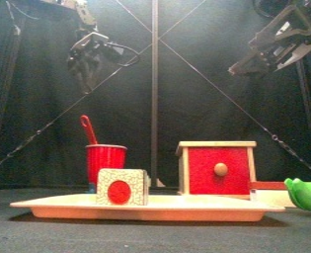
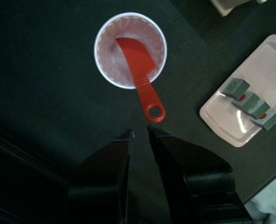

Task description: Put knife in cup

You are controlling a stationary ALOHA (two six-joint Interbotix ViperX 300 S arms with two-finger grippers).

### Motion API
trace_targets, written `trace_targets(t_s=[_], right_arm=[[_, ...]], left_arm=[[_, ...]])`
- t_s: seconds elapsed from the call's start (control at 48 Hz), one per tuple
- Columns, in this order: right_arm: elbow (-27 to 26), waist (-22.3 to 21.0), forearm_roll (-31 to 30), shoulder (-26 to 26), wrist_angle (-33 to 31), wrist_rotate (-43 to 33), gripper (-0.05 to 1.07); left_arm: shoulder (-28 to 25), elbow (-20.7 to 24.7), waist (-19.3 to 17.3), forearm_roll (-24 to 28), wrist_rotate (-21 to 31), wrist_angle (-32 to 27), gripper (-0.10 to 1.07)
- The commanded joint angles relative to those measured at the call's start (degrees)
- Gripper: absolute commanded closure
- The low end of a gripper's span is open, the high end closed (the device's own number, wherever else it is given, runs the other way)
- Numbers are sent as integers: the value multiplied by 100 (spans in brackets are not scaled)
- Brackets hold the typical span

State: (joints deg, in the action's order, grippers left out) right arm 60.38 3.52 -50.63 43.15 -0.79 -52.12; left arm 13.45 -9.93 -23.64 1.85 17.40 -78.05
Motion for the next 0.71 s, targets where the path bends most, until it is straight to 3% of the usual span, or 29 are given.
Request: trace_targets(t_s=[0.0,0.479,0.688], right_arm=[[-53,-18,9,0,35,-9,-1],[0,-26,-18,0,35,35,-1],[79,-35,44,9,0,35,-1]], left_arm=[[79,176,0,18,0,26,34],[79,185,35,-35,-18,272,35],[176,237,501,-211,-26,747,35]])
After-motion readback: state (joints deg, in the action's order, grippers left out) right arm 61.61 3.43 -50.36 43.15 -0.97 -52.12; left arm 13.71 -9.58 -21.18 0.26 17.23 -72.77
